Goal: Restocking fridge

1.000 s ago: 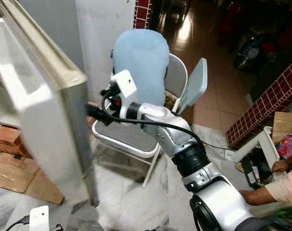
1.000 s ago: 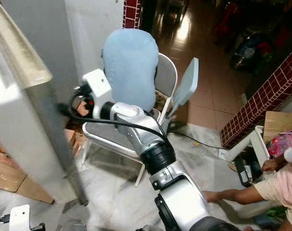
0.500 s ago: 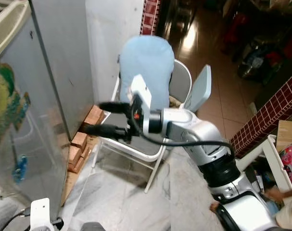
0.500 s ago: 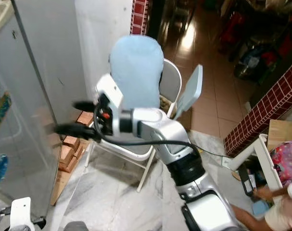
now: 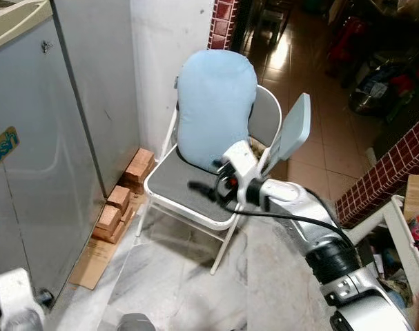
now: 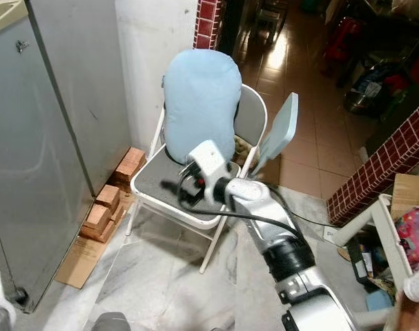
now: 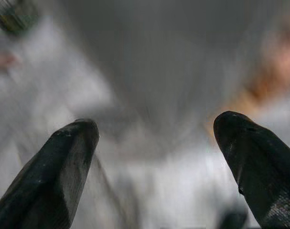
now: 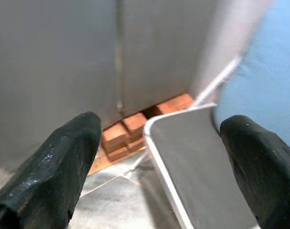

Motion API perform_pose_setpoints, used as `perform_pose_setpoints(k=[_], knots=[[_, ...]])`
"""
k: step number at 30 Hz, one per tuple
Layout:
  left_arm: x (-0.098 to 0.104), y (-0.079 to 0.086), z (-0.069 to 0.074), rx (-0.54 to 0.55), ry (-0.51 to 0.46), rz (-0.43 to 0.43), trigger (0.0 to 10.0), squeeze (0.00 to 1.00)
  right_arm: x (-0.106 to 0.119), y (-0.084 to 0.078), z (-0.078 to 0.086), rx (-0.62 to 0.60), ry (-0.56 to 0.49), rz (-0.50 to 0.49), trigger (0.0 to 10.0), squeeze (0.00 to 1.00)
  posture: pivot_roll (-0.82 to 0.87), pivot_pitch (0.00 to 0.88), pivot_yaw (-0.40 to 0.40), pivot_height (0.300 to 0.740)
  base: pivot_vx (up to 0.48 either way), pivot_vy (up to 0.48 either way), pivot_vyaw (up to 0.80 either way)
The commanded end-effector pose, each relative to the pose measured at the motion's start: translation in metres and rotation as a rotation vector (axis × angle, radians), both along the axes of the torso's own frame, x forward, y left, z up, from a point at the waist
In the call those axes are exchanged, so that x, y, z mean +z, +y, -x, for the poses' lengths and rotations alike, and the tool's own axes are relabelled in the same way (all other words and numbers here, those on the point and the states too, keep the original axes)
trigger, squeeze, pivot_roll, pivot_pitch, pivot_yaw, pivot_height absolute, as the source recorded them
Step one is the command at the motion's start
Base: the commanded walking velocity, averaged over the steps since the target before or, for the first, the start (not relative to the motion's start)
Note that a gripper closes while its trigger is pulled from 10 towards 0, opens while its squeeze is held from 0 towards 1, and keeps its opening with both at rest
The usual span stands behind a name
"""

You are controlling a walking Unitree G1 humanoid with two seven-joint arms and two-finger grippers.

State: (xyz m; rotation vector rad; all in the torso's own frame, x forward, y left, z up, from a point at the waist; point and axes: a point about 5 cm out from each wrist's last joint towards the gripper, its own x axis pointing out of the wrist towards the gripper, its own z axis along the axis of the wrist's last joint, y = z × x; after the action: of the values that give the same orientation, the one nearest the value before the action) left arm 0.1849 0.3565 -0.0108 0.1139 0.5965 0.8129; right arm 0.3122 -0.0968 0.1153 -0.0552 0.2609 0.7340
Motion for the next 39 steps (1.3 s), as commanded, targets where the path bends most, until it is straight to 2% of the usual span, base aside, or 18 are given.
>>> perform_pose_setpoints(k=[1, 3, 6, 8, 11, 12, 14, 15, 18, 20, 24, 25, 27, 28, 29, 31, 33, 39], knots=[[0.016, 0.003, -0.016, 0.014, -0.087, -0.067, 10.0, 0.0, 0.0, -0.014, 0.0, -0.065, -0.011, 0.005, 10.0, 0.0, 0.1, 0.0, -0.093, 0.74, 0.0, 0.0, 0.0], [0.027, 0.004, -0.022, 0.018, -0.146, -0.114, 10.0, 0.0, -0.005, -0.02, 0.002, -0.086, -0.009, 0.025, 10.0, 0.0, 0.1, 0.0, -0.092, 0.74, 0.0, 0.0, 0.0], [0.069, 0.016, -0.037, 0.068, -0.286, -0.274, 10.0, 0.0, -0.009, -0.031, 0.005, -0.167, -0.009, 0.012, 10.0, 0.0, 0.1, 0.0, -0.088, 0.74, 0.0, 0.0, 0.0], [0.075, 0.018, -0.038, 0.074, -0.301, -0.306, 10.0, 0.0, -0.009, -0.031, 0.006, -0.168, -0.014, 0.011, 10.0, 0.0, 0.1, 0.0, -0.088, 0.74, 0.0, 0.0, 0.0], [0.101, 0.031, -0.031, 0.185, -0.358, -0.453, 10.0, 0.0, -0.011, -0.033, 0.007, -0.178, -0.018, 0.025, 10.0, 0.0, 0.1, 0.0, -0.085, 0.74, 0.0, 0.0, 0.0], [0.109, 0.039, -0.018, 0.26, -0.349, -0.538, 10.0, 0.0, -0.012, -0.035, 0.007, -0.188, -0.015, 0.026, 10.0, 0.0, 0.11, 0.0, -0.085, 0.74, 0.0, 0.0, 0.0], [0.114, 0.05, 0.003, 0.355, -0.338, -0.573, 10.0, 0.0, -0.013, -0.037, 0.006, -0.197, -0.015, 0.027, 10.0, 0.0, 0.11, 0.0, -0.085, 0.74, 0.0, 0.0, 0.0], [0.119, 0.06, 0.023, 0.435, -0.313, -0.613, 10.0, 0.0, -0.014, -0.038, 0.006, -0.204, -0.015, 0.032, 10.0, 0.0, 0.12, 0.0, -0.091, 0.74, 0.0, 0.0, 0.0], [0.123, 0.069, 0.039, 0.47, -0.307, -0.621, 10.0, 0.0, -0.015, -0.038, 0.005, -0.21, -0.012, 0.03, 10.0, 0.0, 0.13, 0.0, -0.098, 0.74, 0.0, 0.0, 0.0], [0.132, 0.07, 0.043, 0.459, -0.276, -0.698, 10.0, 0.0, -0.017, -0.036, 0.005, -0.206, -0.008, 0.032, 10.0, 0.0, 0.13, 0.0, -0.1, 0.74, 0.0, 0.0, 0.0], [0.152, 0.037, 0.005, 0.276, -0.37, -0.726, 10.0, 0.0, -0.019, -0.032, 0.004, -0.186, -0.01, 0.028, 10.0, 0.0, 0.14, 0.0, -0.105, 0.74, 0.0, 0.0, 0.0], [0.155, 0.016, -0.015, 0.201, -0.411, -0.701, 10.0, 0.0, -0.019, -0.032, 0.003, -0.193, -0.012, 0.028, 10.0, 0.0, 0.14, 0.0, -0.101, 0.74, 0.0, 0.0, 0.0], [0.158, -0.008, -0.032, 0.135, -0.452, -0.654, 10.0, 0.0, -0.02, -0.032, 0.003, -0.202, -0.01, 0.03, 10.0, 0.0, 0.13, 0.0, -0.094, 0.74, 0.0, 0.0, 0.0], [0.157, -0.031, -0.05, 0.062, -0.481, -0.603, 10.0, 0.0, -0.022, -0.032, 0.003, -0.21, 0.001, 0.037, 10.0, 0.0, 0.13, 0.0, -0.087, 0.74, 0.0, 0.0, 0.0], [0.157, -0.031, -0.05, 0.062, -0.481, -0.603, 10.0, 0.0, -0.022, -0.032, 0.003, -0.21, 0.001, 0.037, 10.0, 0.0, 0.13, 0.0, -0.087, 0.74, 0.0, 0.0, 0.0], [0.152, -0.058, -0.065, -0.015, -0.505, -0.511, 10.0, 0.0, -0.023, -0.032, 0.005, -0.214, 0.002, 0.038, 10.0, 0.0, 0.11, 0.0, -0.075, 0.74, 0.0, 0.48, -0.28], [0.149, -0.07, -0.07, -0.065, -0.509, -0.479, 10.0, 0.0, -0.025, -0.032, 0.006, -0.225, 0.012, 0.035, 10.0, 0.0, 0.11, 0.0, -0.071, 0.74, 0.0, 0.48, -0.68], [0.141, -0.087, -0.075, -0.192, -0.482, -0.414, 10.0, 0.0, -0.032, -0.037, 0.017, -0.238, 0.022, 0.04, 10.0, 0.0, 0.09, 0.0, -0.068, 0.74, 0.0, 0.48, -0.75]])
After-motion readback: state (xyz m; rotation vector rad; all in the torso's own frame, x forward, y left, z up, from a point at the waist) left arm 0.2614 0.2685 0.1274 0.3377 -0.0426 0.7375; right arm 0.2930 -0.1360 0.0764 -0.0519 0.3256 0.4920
